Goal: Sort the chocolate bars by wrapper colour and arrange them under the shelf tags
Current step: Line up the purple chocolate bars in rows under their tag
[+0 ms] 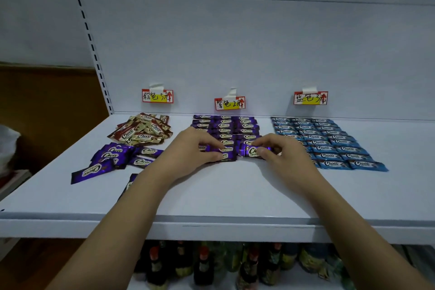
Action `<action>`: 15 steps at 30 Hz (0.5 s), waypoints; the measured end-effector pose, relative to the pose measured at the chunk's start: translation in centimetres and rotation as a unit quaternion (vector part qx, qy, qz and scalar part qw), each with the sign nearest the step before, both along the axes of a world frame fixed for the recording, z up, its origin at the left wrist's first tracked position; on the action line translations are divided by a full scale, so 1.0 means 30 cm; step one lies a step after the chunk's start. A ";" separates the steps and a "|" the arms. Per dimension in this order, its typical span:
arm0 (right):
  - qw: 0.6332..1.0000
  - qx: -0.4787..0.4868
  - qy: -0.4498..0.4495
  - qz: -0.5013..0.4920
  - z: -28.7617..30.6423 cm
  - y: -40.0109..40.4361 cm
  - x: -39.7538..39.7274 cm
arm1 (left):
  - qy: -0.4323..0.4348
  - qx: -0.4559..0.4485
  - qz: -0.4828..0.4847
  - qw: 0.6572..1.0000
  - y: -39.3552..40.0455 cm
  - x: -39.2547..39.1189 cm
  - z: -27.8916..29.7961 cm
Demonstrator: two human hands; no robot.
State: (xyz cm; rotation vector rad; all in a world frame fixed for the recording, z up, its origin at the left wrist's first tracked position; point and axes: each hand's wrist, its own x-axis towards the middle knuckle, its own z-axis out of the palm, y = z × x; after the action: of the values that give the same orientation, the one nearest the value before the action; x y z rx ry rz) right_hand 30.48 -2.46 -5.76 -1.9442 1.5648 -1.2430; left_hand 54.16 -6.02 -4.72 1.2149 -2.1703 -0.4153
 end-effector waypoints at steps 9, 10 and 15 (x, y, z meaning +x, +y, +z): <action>1.000 0.018 0.007 -0.008 -0.005 -0.011 0.007 | -0.046 -0.037 -0.027 0.998 -0.003 -0.005 -0.011; 1.000 0.018 0.019 -0.009 -0.005 -0.013 0.009 | -0.049 -0.038 -0.025 0.998 -0.006 -0.007 -0.013; 0.991 0.004 0.133 -0.023 -0.008 -0.029 0.017 | -0.057 -0.055 -0.029 0.996 -0.013 -0.020 -0.022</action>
State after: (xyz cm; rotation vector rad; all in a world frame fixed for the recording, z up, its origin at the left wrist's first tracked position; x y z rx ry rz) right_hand 31.00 -3.35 -6.01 -2.1514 1.7462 -1.0254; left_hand 53.57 -6.40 -5.40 1.1416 -2.2973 -0.2533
